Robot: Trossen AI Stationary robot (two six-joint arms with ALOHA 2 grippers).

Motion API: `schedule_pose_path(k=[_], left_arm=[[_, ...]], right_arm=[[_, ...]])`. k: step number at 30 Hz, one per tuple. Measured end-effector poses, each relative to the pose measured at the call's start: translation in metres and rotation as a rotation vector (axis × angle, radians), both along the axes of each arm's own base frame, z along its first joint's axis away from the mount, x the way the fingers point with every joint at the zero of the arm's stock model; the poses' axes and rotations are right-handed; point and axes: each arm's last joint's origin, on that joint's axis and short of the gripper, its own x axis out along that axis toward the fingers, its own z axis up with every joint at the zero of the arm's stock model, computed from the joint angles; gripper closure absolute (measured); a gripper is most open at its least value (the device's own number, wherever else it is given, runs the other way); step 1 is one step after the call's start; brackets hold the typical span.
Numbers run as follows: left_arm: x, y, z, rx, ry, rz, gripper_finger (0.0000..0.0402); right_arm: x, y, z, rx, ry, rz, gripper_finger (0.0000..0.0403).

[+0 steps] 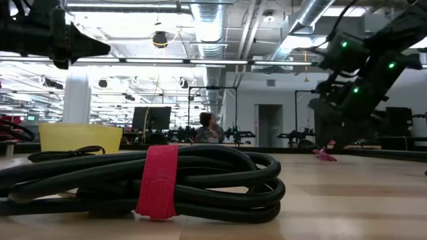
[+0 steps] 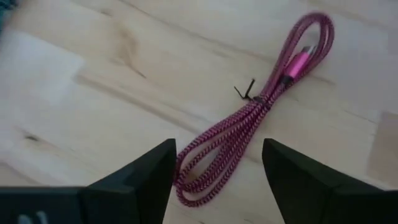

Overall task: Pick and place USB-C Cables
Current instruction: Put the pink USB cable into the yellow bin

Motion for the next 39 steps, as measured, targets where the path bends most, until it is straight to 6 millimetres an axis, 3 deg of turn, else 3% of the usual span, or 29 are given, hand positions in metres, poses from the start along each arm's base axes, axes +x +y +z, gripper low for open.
schedule_pose_path(k=[5,9,18,27,32,39], left_arm=[[0.0,0.0,-0.004,-0.01,0.027,-0.001,0.0295],[0.0,0.0,-0.004,-0.009,0.031,0.004,0.0295],[0.0,0.001,-0.004,-0.075,-0.013,0.036,0.0295],[0.002,0.0,-0.012,-0.161,-0.068,0.005,0.0295],[0.004,-0.001,-0.014,-0.186,-0.089,-0.03,0.028],[0.003,-0.001,-0.005,-0.181,-0.169,-0.045,0.0236]], right_arm=[[0.003,-0.003,-0.016,0.042,0.081,0.003,0.0152],[0.005,0.0,-0.023,0.031,0.123,0.018,0.0193],[0.006,0.011,-0.014,-0.003,0.108,0.173,0.0382],[0.033,0.025,0.016,-0.169,-0.197,0.426,0.0389],[0.051,0.027,0.042,-0.281,-0.437,0.541,0.0388],[0.08,0.023,0.091,-0.442,-0.515,0.639,0.0389]])
